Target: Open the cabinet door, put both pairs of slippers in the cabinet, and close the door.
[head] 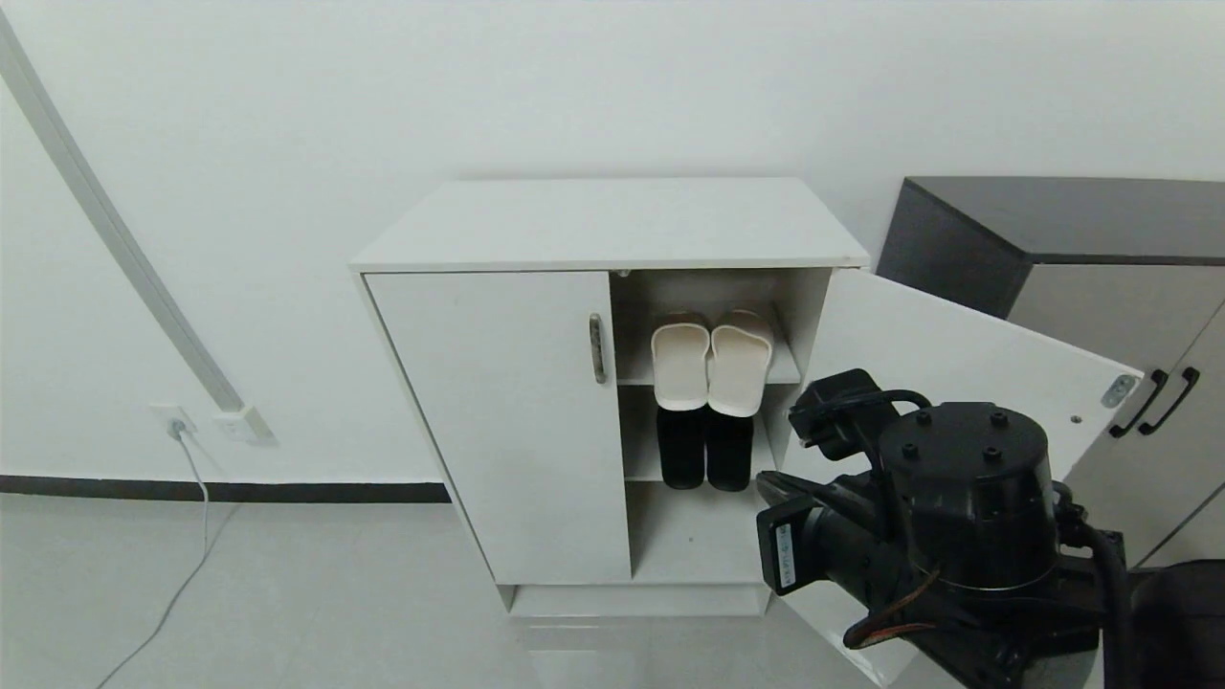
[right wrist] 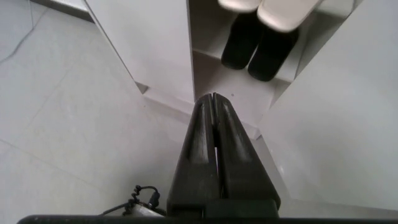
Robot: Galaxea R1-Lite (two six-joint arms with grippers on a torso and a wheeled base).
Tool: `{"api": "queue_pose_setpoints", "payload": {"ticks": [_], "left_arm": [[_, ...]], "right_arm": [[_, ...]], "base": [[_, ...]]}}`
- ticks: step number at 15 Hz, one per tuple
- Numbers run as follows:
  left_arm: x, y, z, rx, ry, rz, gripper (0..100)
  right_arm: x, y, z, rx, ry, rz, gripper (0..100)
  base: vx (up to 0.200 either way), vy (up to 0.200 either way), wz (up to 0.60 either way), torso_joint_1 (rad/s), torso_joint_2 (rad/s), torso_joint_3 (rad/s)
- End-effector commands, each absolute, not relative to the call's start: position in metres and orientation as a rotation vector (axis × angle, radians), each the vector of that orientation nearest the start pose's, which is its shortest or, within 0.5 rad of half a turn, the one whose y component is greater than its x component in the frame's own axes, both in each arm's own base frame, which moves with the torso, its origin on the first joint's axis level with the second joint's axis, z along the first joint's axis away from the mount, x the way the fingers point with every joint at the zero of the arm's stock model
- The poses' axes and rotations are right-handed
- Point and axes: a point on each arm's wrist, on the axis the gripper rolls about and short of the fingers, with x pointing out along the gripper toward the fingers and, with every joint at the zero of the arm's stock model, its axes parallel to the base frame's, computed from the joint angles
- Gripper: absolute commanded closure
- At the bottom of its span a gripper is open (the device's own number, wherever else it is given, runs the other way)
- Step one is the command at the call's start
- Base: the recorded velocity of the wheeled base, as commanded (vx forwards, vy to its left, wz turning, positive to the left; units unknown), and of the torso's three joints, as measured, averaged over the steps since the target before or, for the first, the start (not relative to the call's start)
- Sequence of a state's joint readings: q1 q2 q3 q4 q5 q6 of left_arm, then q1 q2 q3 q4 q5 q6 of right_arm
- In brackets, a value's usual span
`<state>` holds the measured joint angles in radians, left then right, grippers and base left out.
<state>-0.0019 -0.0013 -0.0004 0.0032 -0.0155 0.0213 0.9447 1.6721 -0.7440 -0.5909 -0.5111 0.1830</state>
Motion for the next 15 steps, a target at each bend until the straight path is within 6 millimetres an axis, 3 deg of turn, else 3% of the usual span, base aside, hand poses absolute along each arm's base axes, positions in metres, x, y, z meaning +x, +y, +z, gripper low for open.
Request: {"api": "queue_pose_setpoints", "payload": {"ticks": [1,15], "left_arm": [[-0.0228,-0.0003,0.0752,0.021,0.003,-0.017,100],[-0.0229,-0.0003,0.0756,0.021,0.001,-0.018,100]], "right_arm": [[0.1786,0.2284,0.1696,-0.049,0.293,0.404,100],[0.1776,0.2277,0.1682,-0.052,0.296,0.405,100]], "base": [[0.0,0.0,0.0,0.183,-0.5,-0.315],[0.0,0.0,0.0,0.235,-0.55,-0.321]]}}
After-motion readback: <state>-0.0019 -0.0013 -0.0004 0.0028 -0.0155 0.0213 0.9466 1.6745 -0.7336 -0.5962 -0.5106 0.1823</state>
